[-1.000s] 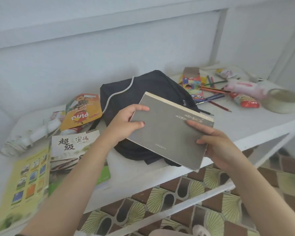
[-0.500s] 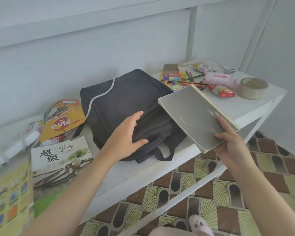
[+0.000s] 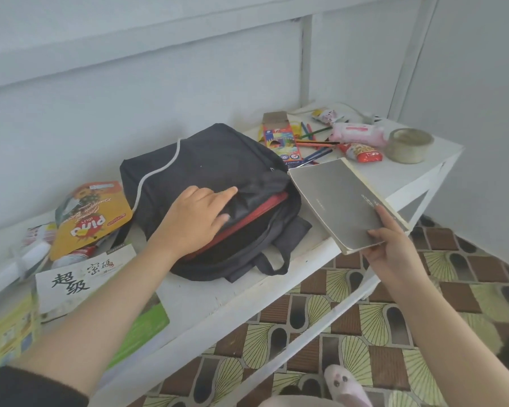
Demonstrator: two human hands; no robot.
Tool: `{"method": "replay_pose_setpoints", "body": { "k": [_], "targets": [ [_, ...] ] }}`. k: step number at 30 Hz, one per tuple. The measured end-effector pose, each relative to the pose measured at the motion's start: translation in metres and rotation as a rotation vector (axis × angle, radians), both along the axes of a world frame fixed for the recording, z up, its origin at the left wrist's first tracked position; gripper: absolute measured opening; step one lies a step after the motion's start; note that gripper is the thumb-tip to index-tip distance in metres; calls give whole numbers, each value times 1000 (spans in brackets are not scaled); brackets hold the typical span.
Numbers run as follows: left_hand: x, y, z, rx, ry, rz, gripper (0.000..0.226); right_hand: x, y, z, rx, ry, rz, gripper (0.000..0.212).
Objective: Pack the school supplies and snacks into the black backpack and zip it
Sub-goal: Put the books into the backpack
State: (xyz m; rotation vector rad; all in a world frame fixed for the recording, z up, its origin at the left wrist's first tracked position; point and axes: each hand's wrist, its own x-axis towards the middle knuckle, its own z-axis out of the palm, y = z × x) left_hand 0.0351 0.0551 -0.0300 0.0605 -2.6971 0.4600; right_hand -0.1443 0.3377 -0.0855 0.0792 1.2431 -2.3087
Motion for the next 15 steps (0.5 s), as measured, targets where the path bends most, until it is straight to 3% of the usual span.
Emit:
{"method": "replay_pose_setpoints", "body": {
  "k": [2, 4, 9, 15],
  "targets": [
    [-3, -4, 4, 69, -199, 163, 79, 1, 0, -2, -2, -11, -9, 56],
    [-7, -9, 3, 119, -276, 237, 97, 1, -2, -4, 0, -25, -17, 57],
    [-15, -24, 31, 813, -129, 349, 79, 5, -3, -10, -19, -67, -34, 58],
    [-11, -56, 52, 1082, 2, 461, 72, 7, -4, -12, -14, -82, -43, 57]
  ]
}}
